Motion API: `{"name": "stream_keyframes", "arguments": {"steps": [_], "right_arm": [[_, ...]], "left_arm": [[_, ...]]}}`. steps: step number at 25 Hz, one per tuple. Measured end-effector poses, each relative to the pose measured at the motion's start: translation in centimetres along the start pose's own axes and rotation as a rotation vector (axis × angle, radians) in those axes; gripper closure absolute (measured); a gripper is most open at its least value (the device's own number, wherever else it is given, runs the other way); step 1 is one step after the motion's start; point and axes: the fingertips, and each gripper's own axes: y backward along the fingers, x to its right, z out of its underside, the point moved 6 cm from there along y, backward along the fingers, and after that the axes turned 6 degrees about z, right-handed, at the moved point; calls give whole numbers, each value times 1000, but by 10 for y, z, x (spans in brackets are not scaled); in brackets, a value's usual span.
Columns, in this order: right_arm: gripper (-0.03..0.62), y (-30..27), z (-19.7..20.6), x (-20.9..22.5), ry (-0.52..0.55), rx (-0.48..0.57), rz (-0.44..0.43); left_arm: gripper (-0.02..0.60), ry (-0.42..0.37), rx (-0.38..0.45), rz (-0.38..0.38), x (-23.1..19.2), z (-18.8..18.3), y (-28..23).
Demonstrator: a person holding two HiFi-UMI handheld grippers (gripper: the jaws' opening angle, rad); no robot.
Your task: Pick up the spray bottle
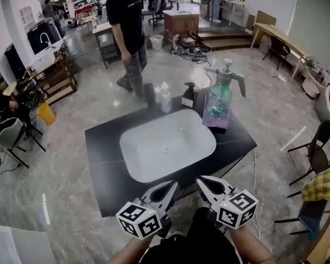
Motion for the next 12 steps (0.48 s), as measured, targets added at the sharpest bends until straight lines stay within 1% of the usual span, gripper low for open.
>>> {"name": "stream_keyframes", "arguments": {"steps": [6, 12], "right_arm": [[586, -15, -18, 28, 17, 13, -37], [586, -26, -42, 76, 27, 18, -43]], "left_arm": [[575, -5, 4, -25, -8, -2, -30], [575, -8, 12, -36, -14, -15, -78]]}}
